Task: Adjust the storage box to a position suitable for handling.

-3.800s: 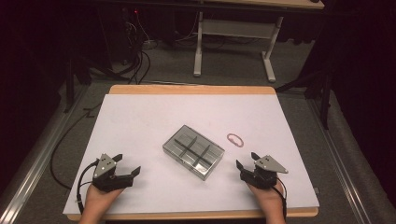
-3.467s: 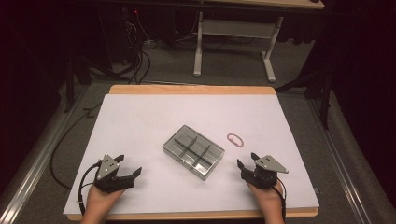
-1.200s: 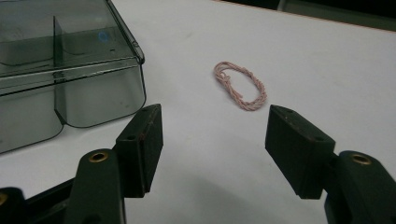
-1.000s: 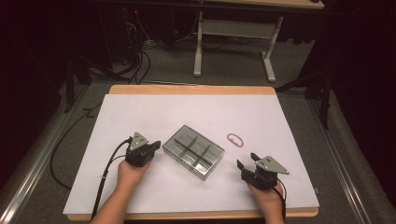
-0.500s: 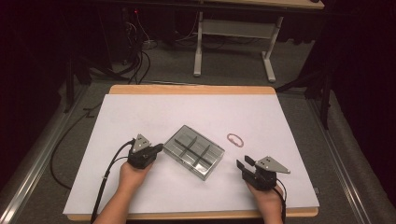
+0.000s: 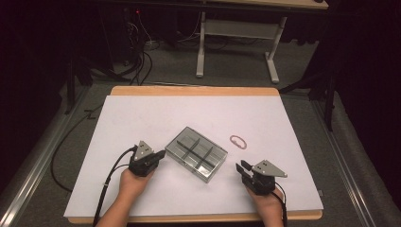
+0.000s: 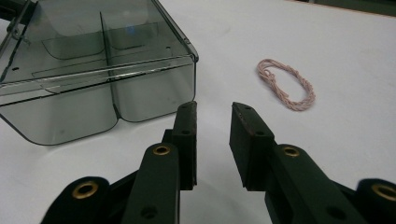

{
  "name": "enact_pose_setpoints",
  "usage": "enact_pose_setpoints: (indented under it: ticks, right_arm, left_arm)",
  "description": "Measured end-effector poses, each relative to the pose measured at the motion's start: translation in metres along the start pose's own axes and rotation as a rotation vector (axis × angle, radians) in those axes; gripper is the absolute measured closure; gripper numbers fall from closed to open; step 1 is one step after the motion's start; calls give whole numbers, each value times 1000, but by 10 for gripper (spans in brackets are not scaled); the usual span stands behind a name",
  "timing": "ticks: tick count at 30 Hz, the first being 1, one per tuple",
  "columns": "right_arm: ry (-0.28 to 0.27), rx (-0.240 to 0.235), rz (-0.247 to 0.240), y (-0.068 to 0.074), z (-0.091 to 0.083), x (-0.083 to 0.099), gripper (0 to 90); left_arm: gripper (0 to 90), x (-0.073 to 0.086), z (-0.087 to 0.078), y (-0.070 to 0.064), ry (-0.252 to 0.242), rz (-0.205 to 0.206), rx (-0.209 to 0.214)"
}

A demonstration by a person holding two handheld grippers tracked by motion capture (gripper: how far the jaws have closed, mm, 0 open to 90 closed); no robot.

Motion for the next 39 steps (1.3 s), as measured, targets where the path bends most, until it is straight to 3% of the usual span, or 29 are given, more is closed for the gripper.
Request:
enact_pose_setpoints:
  ticks: [3,6,8,10,13,16,22,39]
  right_arm:
    - [-8,-4,5,-1,-1,0,723]
    - [-12,-11,15,-1,-1,1,722]
    - [-11,-12,18,-1,0,1,722]
    - [-8,-10,14,-1,0,1,722]
    - [-8,-9,6,-1,0,1,722]
    - [-12,-9,5,-1,0,1,722]
    - [-12,-8,6,-1,-1,1,723]
    - [-8,0,7,-2,0,1,737]
  left_arm:
    - [900,-3,2,14,-8,-70,-37]
    - [900,-4,8,20,17,-77,-47]
    - [900,-4,12,18,44,-61,-40]
    - [900,-7,15,13,36,-17,-25]
    - [900,-8,18,6,42,9,-5]
    - [900,-7,18,7,47,-6,2]
    - [900,-6,13,-4,47,17,36]
    - [900,4,-3,-33,32,63,68]
Point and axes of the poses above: each handheld gripper's, and its own axes: z roughly forward along the jaws, x roughly out of its underside, y roughly to its left, the point moved 8 cm from there along z, roughly forward along the jaws, and after that the axes turned 4 degrees about -x, right-handed, at the moved point
